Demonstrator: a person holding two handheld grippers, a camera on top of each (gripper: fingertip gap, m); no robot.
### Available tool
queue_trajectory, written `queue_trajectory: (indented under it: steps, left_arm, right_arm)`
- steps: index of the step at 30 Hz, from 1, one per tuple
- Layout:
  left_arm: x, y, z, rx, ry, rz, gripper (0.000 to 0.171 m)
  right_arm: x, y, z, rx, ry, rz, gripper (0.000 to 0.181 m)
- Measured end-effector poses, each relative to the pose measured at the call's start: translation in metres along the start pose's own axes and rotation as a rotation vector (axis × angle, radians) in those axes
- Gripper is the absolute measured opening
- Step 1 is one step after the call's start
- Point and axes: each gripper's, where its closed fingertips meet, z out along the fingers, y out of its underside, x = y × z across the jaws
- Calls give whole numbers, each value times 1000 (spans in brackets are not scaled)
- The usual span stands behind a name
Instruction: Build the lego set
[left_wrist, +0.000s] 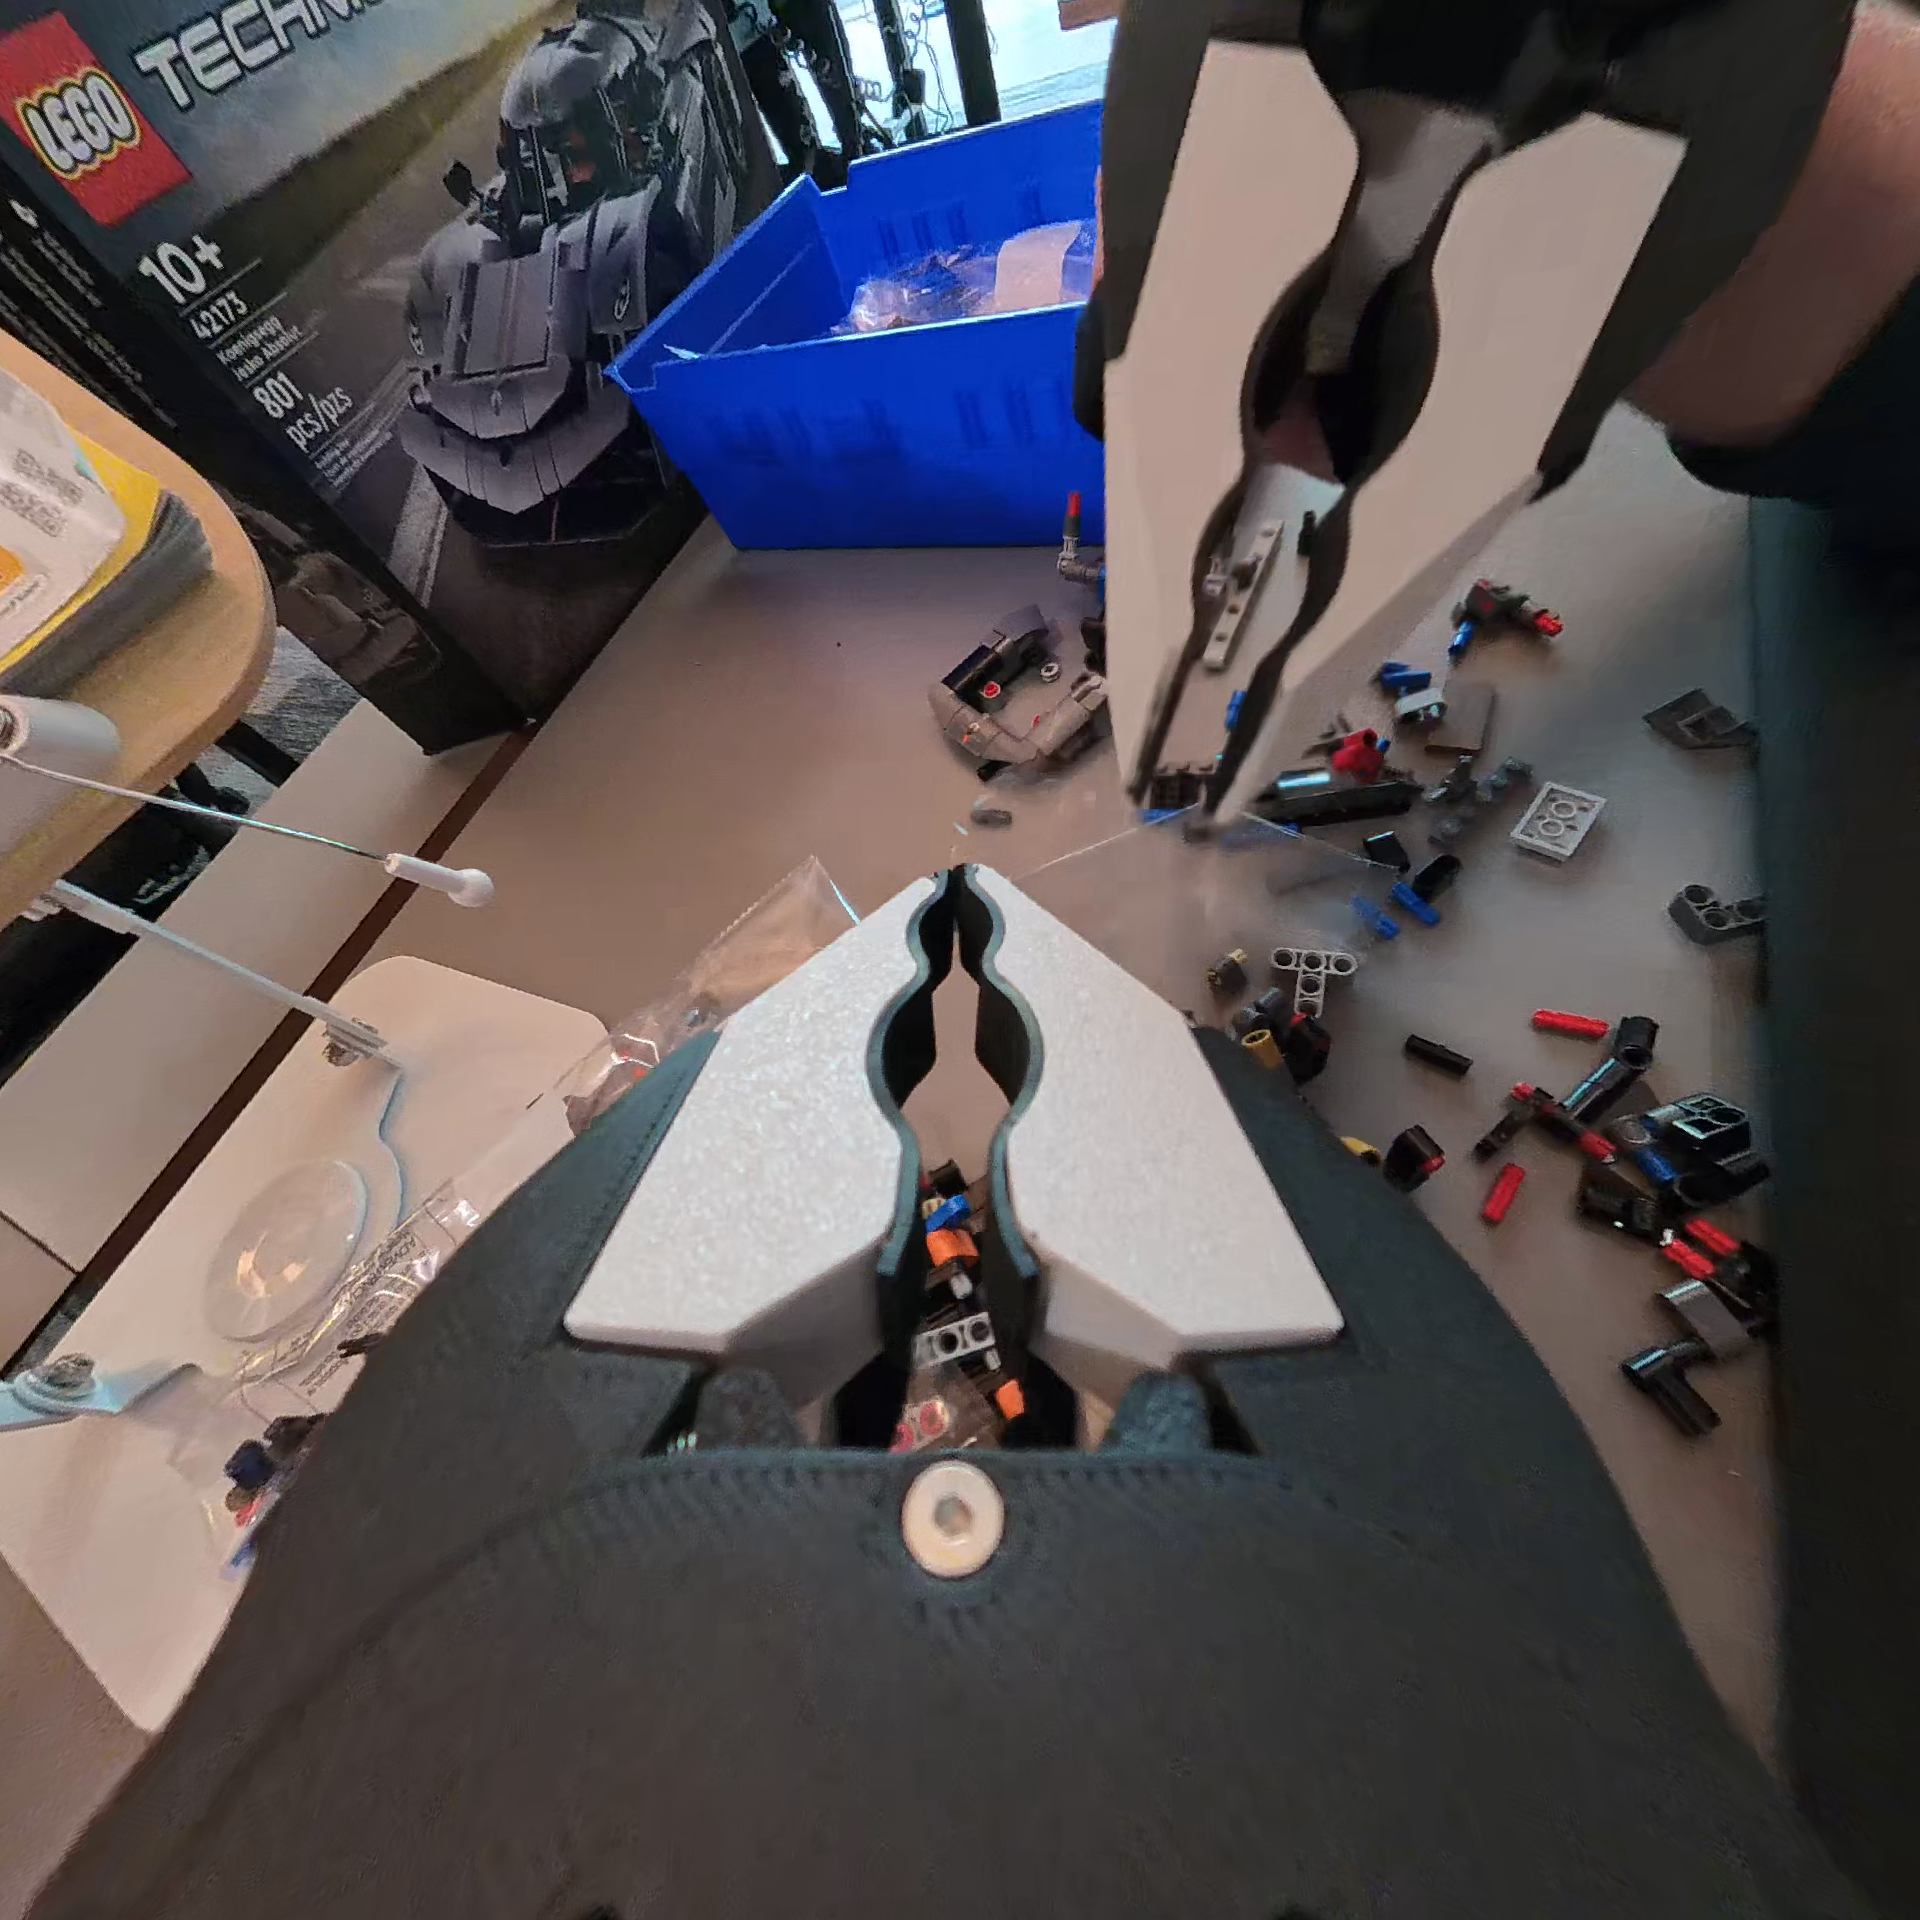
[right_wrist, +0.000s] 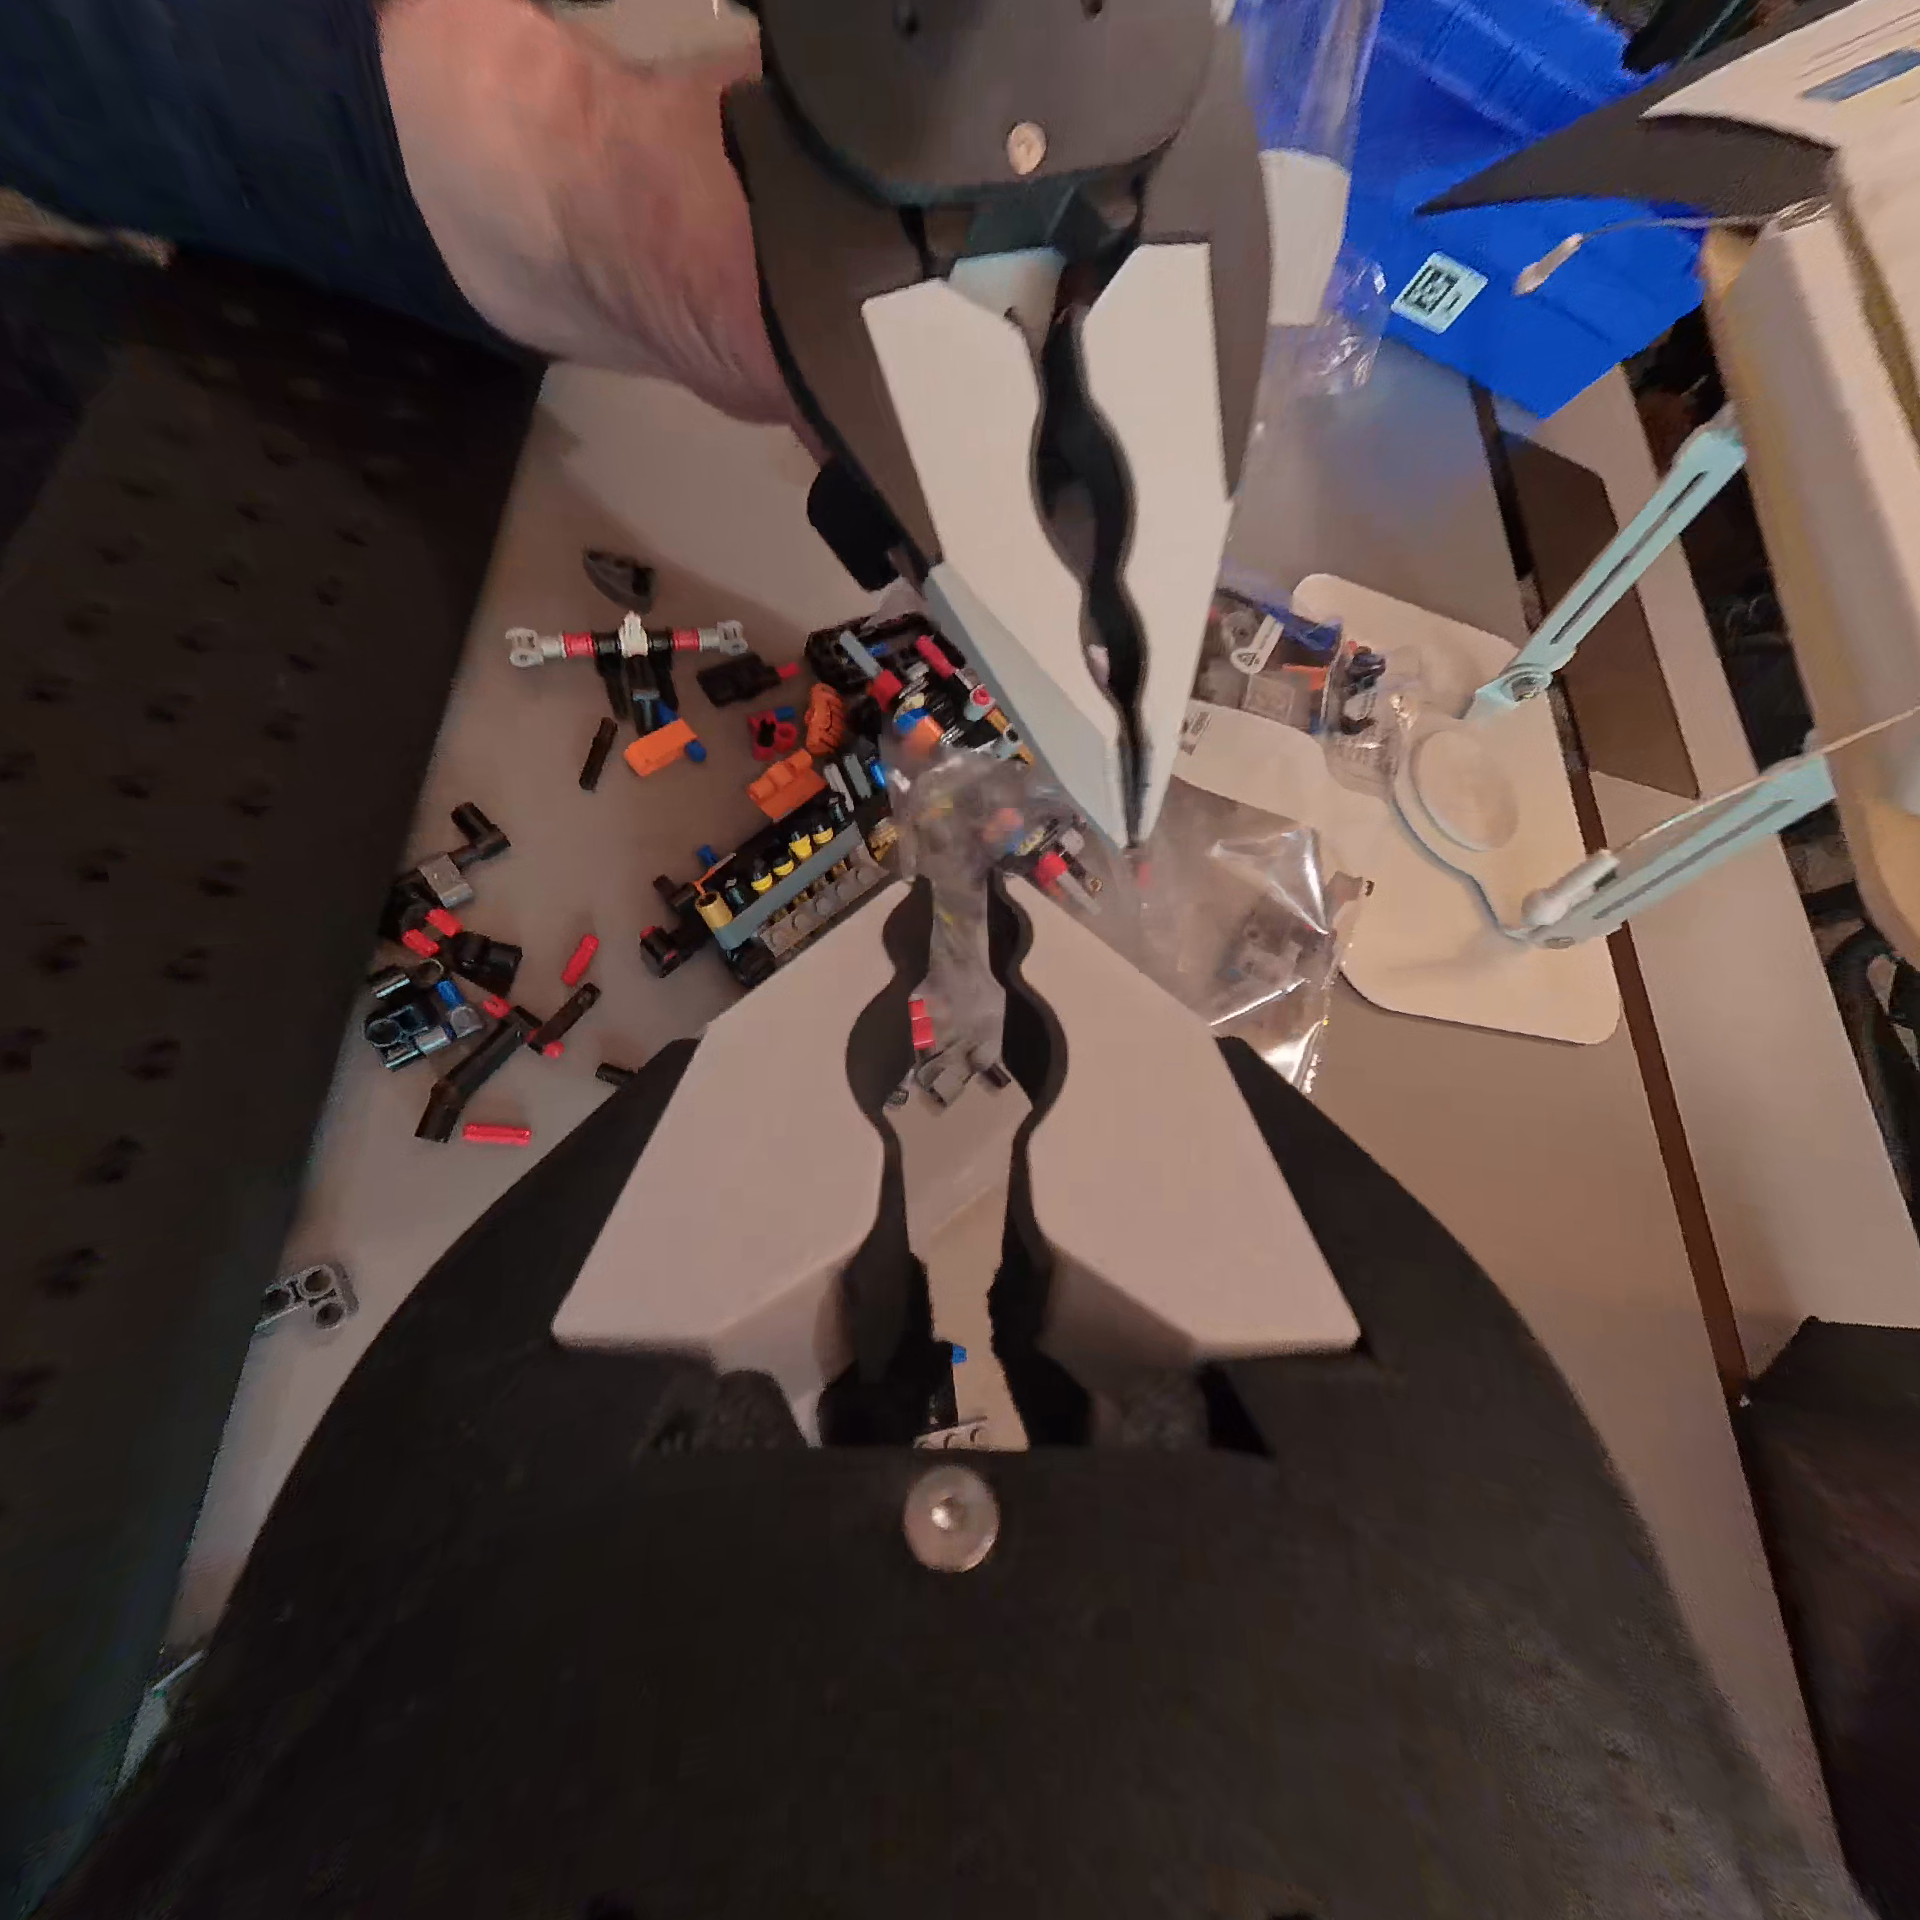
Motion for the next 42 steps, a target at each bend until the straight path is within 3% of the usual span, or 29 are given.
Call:
queue_trajectory:
  steps: [5,12,25,42]
  left_arm:
    - [-1,2,1,-14,-8,14,0]
    - [-1,1,1,-8,-12,23,0]
    - [2,0,1,-5,-18,62,0]
    - [3,-1,1,-10,-16,65,0]
  right_arm:
    - [16,-4,-20,72,55,62,8]
    - [37,53,-16,-141,116,209,12]
    - [52,82,-12,-235,168,307,12]
    - [55,168,8,-576,188,486,16]
